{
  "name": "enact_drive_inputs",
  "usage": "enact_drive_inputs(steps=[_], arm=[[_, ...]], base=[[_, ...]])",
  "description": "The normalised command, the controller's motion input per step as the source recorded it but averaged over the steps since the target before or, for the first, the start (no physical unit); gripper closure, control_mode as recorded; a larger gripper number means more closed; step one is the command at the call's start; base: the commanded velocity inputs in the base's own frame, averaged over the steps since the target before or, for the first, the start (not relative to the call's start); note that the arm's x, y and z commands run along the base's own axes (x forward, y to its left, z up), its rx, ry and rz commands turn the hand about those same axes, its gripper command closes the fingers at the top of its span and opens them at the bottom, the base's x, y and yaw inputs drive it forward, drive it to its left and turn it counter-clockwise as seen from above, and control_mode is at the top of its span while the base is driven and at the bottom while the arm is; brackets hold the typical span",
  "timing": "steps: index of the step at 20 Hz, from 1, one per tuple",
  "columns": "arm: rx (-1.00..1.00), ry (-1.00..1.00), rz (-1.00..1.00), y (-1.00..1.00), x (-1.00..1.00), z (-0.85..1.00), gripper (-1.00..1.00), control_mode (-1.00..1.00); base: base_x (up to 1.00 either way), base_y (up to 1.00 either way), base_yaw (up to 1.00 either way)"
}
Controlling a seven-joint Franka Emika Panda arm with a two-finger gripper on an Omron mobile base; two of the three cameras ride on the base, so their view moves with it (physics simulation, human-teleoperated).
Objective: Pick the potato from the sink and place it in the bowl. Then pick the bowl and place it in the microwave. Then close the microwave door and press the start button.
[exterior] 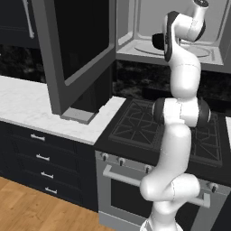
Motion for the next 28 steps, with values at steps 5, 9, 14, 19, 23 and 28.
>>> enact_drive_inputs(steps=[5,9,14,19,23,28], arm=[[-0.02,-0.41,0.03,0.15,-0.14,-0.14,-1.00,-1.00],[0.01,-0.35,0.03,0.26,-0.62,-0.01,-1.00,-1.00],[0.00,-0.28,0.02,0.60,-0.99,0.00,-1.00,-1.00],[0.00,-0.27,0.01,0.75,-1.00,-0.08,-1.00,-1.00],[0.00,-0.35,0.00,0.57,-1.00,-0.05,-1.00,-1.00],[0.00,-0.24,0.00,0.22,-1.00,0.11,-1.00,-1.00]], base=[[0.00,0.00,0.00],[0.00,0.00,0.00],[0.00,0.00,0.00],[0.00,0.00,0.00],[0.00,0.00,0.00],[0.00,0.00,0.00]])
